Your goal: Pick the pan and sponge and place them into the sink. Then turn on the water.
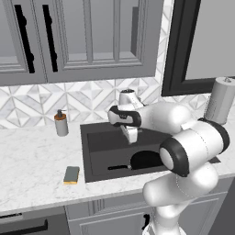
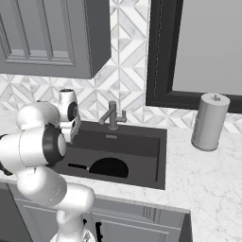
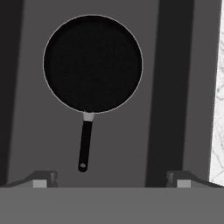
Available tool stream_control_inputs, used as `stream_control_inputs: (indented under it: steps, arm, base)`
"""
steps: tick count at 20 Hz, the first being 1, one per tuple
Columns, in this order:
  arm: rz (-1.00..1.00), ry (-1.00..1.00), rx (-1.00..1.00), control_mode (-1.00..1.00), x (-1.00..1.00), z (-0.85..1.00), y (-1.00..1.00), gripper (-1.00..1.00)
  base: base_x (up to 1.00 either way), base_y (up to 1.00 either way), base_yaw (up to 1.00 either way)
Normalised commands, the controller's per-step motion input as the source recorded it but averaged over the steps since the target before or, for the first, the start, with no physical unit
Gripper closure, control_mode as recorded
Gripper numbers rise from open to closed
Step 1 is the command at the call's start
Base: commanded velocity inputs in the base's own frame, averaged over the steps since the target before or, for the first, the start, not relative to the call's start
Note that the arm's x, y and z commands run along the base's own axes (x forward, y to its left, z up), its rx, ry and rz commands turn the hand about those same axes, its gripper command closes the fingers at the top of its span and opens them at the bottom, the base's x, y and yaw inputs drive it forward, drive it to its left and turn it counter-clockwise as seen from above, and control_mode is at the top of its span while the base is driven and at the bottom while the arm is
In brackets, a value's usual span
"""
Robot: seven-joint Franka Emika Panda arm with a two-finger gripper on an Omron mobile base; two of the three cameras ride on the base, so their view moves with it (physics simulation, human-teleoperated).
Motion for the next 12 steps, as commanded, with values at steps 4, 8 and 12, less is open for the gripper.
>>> stream_control_inputs:
  steps: [4, 8, 12]
  arm:
    - [0.00, 0.00, 0.00, -1.00, 0.00, 0.00, -0.01, -1.00]
    - [0.40, 0.00, 0.07, -1.00, 0.02, 0.00, 0.00, -1.00]
    - [0.87, 0.00, 0.02, -1.00, 0.01, 0.00, 0.02, -1.00]
  base:
    - [0.00, 0.00, 0.00]
    - [0.00, 0.00, 0.00]
    - [0.00, 0.00, 0.00]
